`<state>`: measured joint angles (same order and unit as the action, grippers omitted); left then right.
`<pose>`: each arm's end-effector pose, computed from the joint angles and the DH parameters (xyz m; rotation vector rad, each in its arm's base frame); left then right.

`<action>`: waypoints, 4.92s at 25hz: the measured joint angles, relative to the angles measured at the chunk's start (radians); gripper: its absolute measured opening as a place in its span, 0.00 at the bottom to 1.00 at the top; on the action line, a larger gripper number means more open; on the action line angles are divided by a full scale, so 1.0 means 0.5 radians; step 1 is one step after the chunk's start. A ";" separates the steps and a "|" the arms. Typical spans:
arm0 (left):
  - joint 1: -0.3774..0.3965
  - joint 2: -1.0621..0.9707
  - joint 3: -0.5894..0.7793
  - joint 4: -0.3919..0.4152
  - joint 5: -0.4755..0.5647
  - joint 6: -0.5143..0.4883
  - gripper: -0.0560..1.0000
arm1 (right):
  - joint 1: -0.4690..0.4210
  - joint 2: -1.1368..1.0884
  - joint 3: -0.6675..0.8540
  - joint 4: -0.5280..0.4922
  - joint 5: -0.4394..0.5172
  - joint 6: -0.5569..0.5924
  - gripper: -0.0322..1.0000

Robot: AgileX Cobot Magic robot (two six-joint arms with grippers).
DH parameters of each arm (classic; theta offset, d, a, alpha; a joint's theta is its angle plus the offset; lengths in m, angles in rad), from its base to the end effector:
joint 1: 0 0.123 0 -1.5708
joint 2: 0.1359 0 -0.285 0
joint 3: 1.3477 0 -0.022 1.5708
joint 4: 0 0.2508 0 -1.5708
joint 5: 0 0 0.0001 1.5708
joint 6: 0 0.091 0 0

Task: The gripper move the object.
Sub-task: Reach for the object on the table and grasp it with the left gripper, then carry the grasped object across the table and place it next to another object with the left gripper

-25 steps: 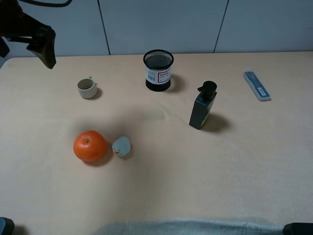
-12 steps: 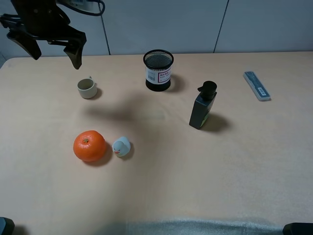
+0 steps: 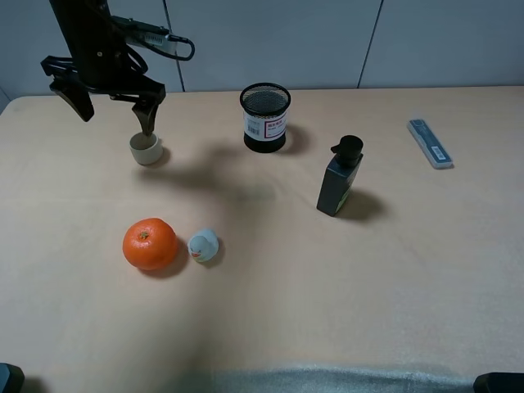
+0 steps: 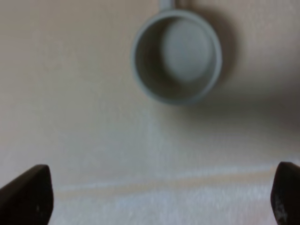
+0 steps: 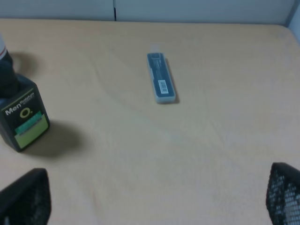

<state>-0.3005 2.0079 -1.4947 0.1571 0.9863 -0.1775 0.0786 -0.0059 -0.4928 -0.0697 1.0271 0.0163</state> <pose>0.3919 -0.1090 0.1898 0.2938 2.9374 0.1426 -0.0032 -0.0057 0.2782 -0.0609 2.0092 -0.0224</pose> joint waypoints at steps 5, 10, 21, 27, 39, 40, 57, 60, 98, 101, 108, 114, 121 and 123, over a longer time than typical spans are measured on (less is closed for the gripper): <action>0.000 0.074 0.000 0.002 -0.130 -0.011 0.92 | 0.000 0.000 0.000 0.000 0.000 0.000 0.70; 0.000 0.139 0.000 0.009 -0.219 -0.013 0.92 | 0.000 0.000 0.000 0.000 0.000 0.000 0.70; 0.000 0.264 0.000 0.010 -0.387 -0.015 0.92 | 0.000 0.000 0.000 0.000 0.000 0.000 0.70; 0.000 0.334 0.000 0.010 -0.420 -0.015 0.92 | 0.000 0.000 0.000 0.000 0.000 0.000 0.70; 0.000 0.400 0.000 0.047 -0.549 -0.032 0.92 | 0.000 0.000 0.000 0.000 0.000 0.000 0.70; 0.000 0.409 0.000 0.051 -0.554 -0.039 0.92 | 0.000 0.000 0.000 0.000 0.000 0.000 0.70; 0.000 0.460 0.000 0.062 -0.573 -0.069 0.59 | 0.000 0.000 0.000 0.000 0.000 0.000 0.70; 0.000 0.460 0.000 0.064 -0.573 -0.098 0.58 | 0.000 0.000 0.000 0.000 0.000 0.000 0.70; 0.000 0.256 -0.054 0.021 -0.396 -0.142 0.58 | 0.000 0.000 0.000 0.000 0.000 0.000 0.70; 0.000 0.250 -0.098 -0.006 -0.317 -0.142 0.58 | 0.000 0.000 0.000 0.000 0.000 0.000 0.70; -0.008 0.248 -0.253 -0.035 -0.128 -0.142 0.58 | 0.000 0.000 0.000 0.000 0.000 0.000 0.70; -0.064 0.217 -0.364 -0.047 -0.021 -0.143 0.58 | 0.000 0.000 0.000 0.000 0.000 0.000 0.70; -0.122 0.147 -0.417 -0.082 0.075 -0.143 0.58 | 0.000 0.000 0.000 -0.002 0.000 0.000 0.70; -0.134 0.143 -0.469 -0.096 0.142 -0.146 0.58 | 0.000 0.000 0.000 -0.002 0.000 0.000 0.70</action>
<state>-0.3676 2.0793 -1.7292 0.1091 1.0575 -0.2502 0.0786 -0.0059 -0.4928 -0.0706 1.0271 0.0163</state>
